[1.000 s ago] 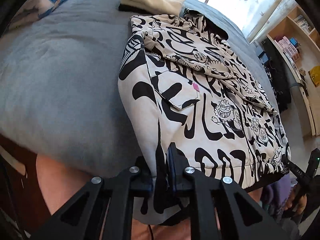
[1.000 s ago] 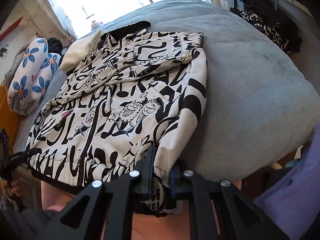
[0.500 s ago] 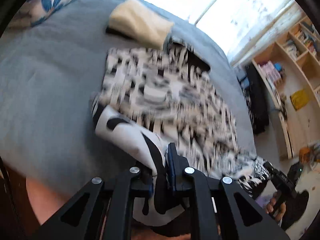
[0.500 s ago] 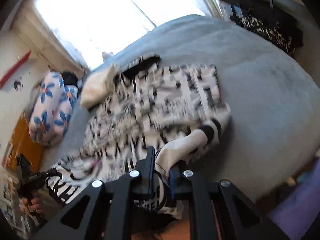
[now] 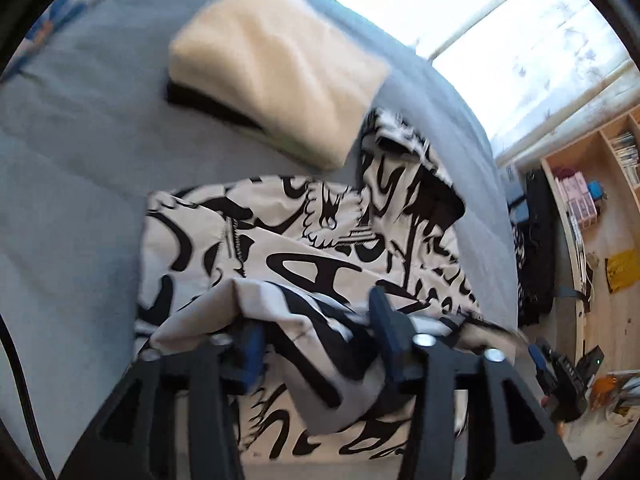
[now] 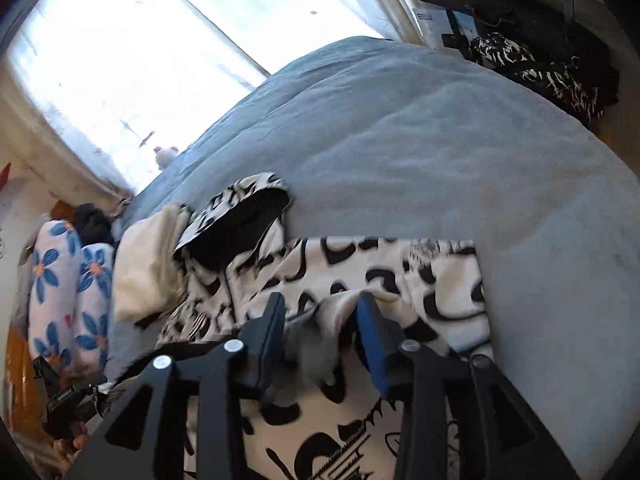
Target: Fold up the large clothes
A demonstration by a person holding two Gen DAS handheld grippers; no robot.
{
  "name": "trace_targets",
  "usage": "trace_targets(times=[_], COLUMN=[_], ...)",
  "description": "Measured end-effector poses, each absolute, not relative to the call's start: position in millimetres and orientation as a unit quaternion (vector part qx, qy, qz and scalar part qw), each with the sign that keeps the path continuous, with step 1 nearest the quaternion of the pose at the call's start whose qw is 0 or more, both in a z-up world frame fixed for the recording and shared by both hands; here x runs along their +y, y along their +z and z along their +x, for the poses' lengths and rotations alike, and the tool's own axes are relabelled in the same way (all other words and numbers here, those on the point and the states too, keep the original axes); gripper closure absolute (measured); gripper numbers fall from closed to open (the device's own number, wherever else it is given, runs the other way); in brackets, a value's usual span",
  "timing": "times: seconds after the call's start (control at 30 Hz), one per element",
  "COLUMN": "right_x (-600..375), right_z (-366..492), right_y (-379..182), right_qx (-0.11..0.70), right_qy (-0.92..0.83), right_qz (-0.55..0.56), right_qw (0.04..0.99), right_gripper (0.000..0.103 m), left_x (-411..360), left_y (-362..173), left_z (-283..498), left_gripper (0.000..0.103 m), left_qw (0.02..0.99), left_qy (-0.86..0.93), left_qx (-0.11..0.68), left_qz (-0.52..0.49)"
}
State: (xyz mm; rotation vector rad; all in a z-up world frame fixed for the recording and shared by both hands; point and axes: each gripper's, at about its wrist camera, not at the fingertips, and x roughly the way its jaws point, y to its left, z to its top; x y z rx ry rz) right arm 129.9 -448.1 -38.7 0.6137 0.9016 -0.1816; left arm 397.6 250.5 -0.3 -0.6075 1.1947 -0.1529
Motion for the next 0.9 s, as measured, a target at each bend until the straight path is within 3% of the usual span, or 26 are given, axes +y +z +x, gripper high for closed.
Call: trace_targets(times=[0.07,0.13,0.23,0.67,0.9], right_x=[-448,-446,-442,-428,-445], right_z=[139,147,155,182,171], right_y=[-52,-68,-95,-167,-168], right_qx=[0.438,0.458,0.492,0.564,0.551], right_qy=[-0.074,-0.072,-0.078,-0.034,0.026], right_qz=[0.288,0.271,0.238,0.13,0.18], right_qw=[0.849,0.843,0.834,0.814,0.815], right_gripper=[0.053,0.053,0.053,0.052,0.052], left_x=[249,249,257,272,305], left_y=[-22,-37,-46,-42,-42], left_z=[409,416,420,420,419], left_gripper=[0.05,0.033,0.026,0.022,0.022], left_qw=[0.772,0.774,0.782,0.824,0.814], left_qy=[-0.065,-0.047,-0.047,-0.126,-0.147], left_qx=[0.573,0.582,0.571,0.533,0.516], left_qz=[-0.267,-0.245,-0.245,-0.146,-0.223])
